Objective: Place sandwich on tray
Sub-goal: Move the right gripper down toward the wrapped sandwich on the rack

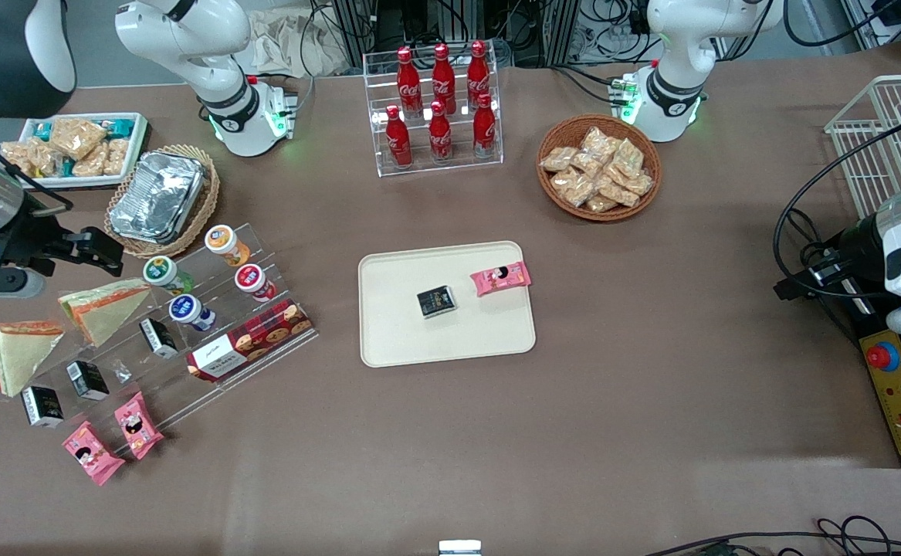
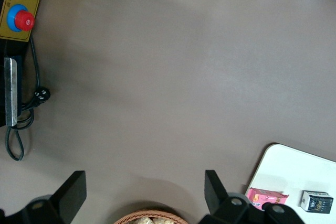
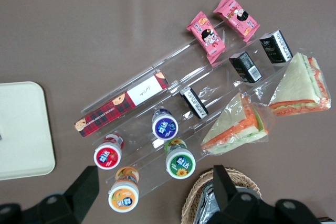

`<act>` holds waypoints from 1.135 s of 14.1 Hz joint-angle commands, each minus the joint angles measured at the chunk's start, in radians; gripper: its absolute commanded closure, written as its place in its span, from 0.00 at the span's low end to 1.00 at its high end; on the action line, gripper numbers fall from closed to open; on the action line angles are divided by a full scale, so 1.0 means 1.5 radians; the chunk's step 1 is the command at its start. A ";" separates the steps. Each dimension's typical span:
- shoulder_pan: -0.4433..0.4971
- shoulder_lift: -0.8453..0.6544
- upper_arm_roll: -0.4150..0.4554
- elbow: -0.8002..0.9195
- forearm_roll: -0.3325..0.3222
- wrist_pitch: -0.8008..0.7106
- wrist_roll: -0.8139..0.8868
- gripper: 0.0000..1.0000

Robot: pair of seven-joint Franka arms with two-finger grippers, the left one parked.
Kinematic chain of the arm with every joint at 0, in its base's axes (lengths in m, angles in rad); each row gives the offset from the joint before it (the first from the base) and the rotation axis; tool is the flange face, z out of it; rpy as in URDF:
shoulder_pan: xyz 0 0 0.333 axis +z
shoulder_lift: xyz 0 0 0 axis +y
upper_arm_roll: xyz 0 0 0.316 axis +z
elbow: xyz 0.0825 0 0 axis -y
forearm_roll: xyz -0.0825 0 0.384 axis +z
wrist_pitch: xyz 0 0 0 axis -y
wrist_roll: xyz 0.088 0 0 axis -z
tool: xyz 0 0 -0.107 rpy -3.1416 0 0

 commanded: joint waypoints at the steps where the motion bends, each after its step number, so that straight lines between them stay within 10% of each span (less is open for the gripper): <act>1: 0.002 0.007 0.003 0.006 -0.018 -0.010 0.012 0.04; 16: -0.167 0.068 -0.005 0.008 0.003 0.032 0.067 0.04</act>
